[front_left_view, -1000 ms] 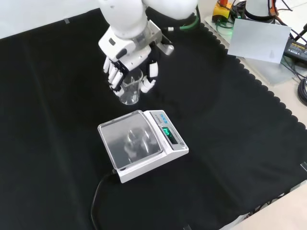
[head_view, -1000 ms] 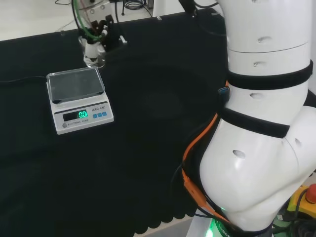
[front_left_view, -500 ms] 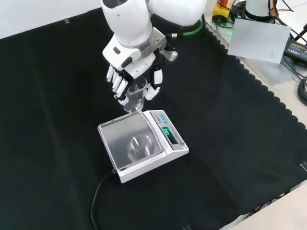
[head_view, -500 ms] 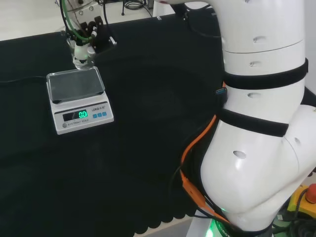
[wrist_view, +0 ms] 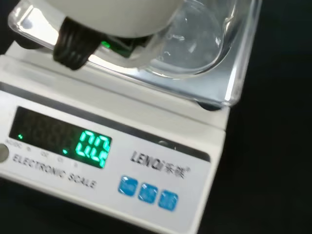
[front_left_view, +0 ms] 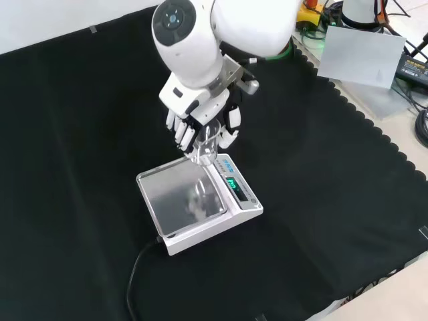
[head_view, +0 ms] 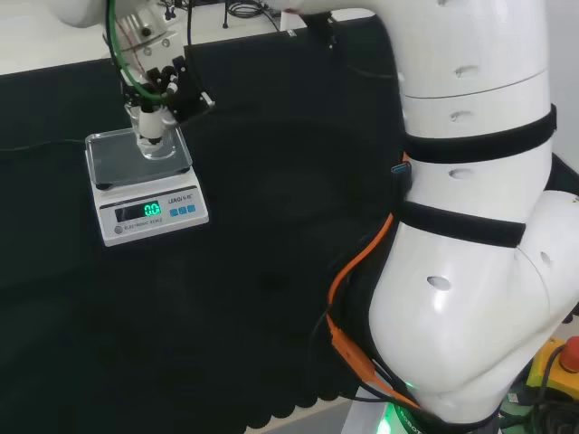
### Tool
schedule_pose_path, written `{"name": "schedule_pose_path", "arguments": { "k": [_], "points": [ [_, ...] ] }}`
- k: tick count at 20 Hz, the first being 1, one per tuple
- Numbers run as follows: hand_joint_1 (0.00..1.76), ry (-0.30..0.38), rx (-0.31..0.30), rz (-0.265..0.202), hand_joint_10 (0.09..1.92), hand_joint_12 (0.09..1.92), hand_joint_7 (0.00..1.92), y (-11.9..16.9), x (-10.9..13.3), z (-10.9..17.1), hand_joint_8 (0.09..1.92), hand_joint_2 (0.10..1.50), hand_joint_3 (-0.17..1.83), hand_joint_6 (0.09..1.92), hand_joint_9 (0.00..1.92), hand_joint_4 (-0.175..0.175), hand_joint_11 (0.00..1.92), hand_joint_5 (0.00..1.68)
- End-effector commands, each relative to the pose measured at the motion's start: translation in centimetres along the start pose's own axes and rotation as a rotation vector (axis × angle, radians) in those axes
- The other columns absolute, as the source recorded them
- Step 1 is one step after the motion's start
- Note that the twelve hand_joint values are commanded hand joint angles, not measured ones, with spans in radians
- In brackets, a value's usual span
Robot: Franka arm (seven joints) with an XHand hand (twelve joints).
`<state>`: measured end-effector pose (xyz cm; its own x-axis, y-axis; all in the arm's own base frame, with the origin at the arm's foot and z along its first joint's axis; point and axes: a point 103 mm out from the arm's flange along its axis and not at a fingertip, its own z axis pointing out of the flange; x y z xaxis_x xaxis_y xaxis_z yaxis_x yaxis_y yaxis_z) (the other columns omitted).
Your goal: Put the beaker on the electronic balance.
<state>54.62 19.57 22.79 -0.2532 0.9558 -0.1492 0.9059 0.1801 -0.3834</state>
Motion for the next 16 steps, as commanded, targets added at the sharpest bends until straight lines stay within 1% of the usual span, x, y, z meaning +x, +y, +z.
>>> {"name": "schedule_pose_path", "arguments": {
  "k": [1,3,7,13,14,16],
  "points": [
    [1.2,0.008,-0.032,-0.045,0.57,1.2,0.87,5.4,4.2,-1.5,0.83,0.54,0.81,1.08,1.1,-0.005,0.83,0.77],
    [1.2,0.006,-0.028,-0.046,0.58,1.2,0.87,6.1,4.3,-1.5,0.83,0.54,0.81,1.08,1.1,-0.005,0.83,0.77],
    [1.2,-0.006,-0.019,-0.065,0.58,1.2,0.86,7.2,4.6,-1.1,0.83,0.54,0.81,1.08,1.1,-0.005,0.83,0.77],
    [1.2,-0.004,0.0,-0.063,0.58,1.2,0.86,8.3,4.9,0.1,0.84,0.54,0.81,1.08,1.1,-0.005,0.83,0.77],
    [1.2,0.003,-0.01,-0.06,0.58,1.2,0.86,7.8,3.9,0.9,0.84,0.54,0.81,1.08,1.1,-0.005,0.83,0.77],
    [1.2,-0.004,-0.001,-0.06,0.59,1.19,0.86,8.4,4.7,1.1,0.84,0.54,0.81,1.08,1.1,-0.005,0.83,0.77]
  ]
}}
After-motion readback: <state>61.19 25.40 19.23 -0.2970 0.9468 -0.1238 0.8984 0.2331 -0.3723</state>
